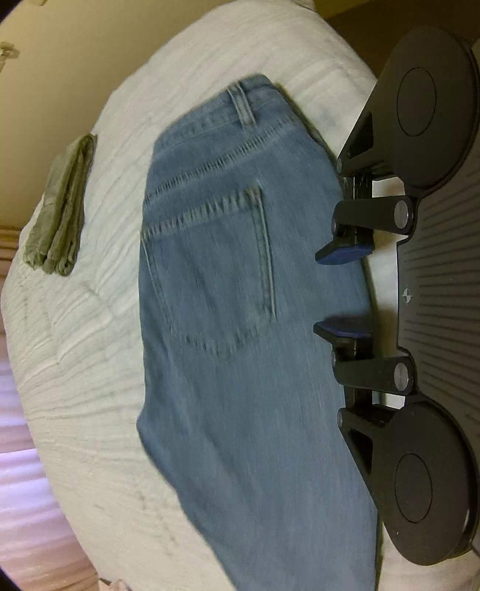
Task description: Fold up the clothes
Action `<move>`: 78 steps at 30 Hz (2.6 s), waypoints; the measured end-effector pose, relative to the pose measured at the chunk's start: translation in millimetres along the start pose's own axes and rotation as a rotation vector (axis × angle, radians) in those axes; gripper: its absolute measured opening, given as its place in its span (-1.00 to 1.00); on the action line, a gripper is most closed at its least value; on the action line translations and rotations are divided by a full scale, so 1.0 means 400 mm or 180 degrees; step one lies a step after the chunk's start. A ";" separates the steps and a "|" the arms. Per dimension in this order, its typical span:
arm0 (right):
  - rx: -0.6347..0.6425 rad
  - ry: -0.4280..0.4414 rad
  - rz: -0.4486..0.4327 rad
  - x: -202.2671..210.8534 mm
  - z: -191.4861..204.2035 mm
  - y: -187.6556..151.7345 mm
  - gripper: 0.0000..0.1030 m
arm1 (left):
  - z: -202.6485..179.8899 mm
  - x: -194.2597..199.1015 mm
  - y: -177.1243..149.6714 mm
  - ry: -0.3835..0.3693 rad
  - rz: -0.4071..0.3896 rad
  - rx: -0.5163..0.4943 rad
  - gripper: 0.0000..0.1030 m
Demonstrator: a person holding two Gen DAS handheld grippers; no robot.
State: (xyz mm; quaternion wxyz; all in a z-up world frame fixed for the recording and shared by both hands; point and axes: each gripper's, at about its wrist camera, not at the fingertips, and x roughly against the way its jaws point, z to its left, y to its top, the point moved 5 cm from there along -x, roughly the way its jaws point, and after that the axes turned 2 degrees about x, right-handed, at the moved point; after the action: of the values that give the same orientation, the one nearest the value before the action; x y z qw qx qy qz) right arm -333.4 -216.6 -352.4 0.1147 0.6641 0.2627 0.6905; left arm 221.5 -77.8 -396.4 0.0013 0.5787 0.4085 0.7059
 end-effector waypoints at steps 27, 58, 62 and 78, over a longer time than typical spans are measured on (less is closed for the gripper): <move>-0.0488 0.0176 0.0475 0.432 0.310 -0.081 0.77 | 0.181 0.390 0.109 -0.0136 0.0856 -0.0342 -0.41; -0.0477 -0.0024 0.0524 0.508 0.301 -0.096 0.78 | -0.041 0.560 0.131 -0.0413 0.0449 -0.1421 -0.01; -0.0571 -0.0063 0.0546 0.516 0.276 -0.113 0.79 | -0.075 0.571 0.116 -0.0460 0.0430 -0.1581 0.04; -0.0670 -0.0083 0.0628 0.525 0.256 -0.145 0.79 | -0.132 0.585 0.073 -0.0536 0.0486 -0.1860 0.08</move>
State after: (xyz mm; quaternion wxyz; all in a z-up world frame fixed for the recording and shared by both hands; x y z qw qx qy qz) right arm -263.4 -40.1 -204.1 0.1187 0.6799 0.1208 0.7135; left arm 115.0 -16.7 -188.5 0.1483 0.6393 0.1422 0.7410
